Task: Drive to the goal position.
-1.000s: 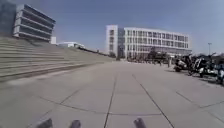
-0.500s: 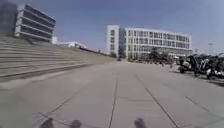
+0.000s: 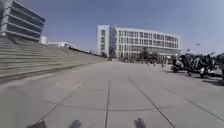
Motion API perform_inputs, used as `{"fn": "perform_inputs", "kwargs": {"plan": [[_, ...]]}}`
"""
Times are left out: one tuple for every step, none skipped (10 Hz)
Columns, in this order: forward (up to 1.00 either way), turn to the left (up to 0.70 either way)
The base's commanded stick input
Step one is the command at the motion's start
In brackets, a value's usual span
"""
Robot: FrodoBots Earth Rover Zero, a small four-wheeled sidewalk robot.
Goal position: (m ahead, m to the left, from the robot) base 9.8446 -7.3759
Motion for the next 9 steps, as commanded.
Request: {"fn": "perform_inputs", "kwargs": {"plan": [[0.70, 0.00], [0.70, 0.00], [0.70, 0.00], [0.70, 0.00], [0.70, 0.00], [0.70, 0.00], [0.70, 0.00], [0.70, 0.00], [0.70, 0.00]]}}
